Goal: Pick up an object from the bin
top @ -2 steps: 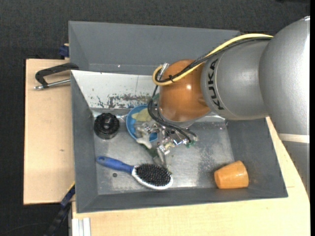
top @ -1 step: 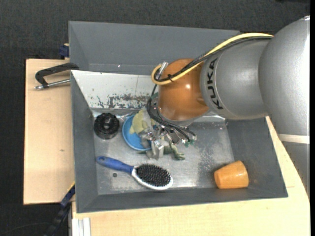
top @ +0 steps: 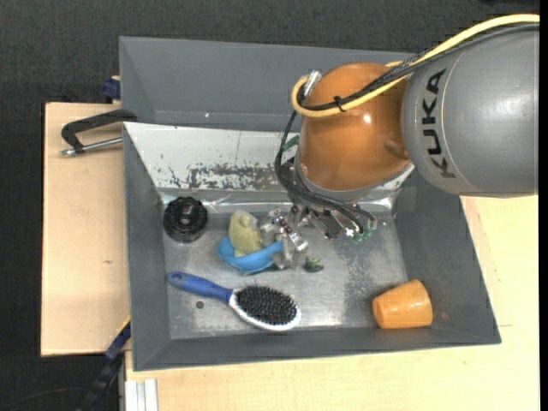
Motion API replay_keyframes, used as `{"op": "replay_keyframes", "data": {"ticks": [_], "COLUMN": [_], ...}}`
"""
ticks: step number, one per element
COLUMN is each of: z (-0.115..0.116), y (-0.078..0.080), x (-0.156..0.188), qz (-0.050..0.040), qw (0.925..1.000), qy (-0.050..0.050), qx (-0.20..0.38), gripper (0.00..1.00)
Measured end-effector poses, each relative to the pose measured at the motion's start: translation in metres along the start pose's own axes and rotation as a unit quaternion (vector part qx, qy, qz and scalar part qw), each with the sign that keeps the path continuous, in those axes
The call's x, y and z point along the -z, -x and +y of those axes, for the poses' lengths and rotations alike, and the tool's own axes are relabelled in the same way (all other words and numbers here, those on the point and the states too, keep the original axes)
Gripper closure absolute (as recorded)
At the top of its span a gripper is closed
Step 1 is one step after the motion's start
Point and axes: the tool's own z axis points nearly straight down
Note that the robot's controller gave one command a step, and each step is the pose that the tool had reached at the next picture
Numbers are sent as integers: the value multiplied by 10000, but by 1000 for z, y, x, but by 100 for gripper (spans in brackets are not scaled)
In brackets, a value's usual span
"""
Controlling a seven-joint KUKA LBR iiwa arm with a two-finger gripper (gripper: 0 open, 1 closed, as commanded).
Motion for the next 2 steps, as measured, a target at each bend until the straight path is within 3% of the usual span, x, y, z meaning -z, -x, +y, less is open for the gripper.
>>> {"op": "replay_keyframes", "data": {"ticks": [1,2], "z": [-9,-27], "y": [-9,14], "x": [-119,67], "qz": [-16,-13], "qw": [9757,9782], "qy": [-5,-13], "qx": [2191,2078], "gripper": [100,100]}}
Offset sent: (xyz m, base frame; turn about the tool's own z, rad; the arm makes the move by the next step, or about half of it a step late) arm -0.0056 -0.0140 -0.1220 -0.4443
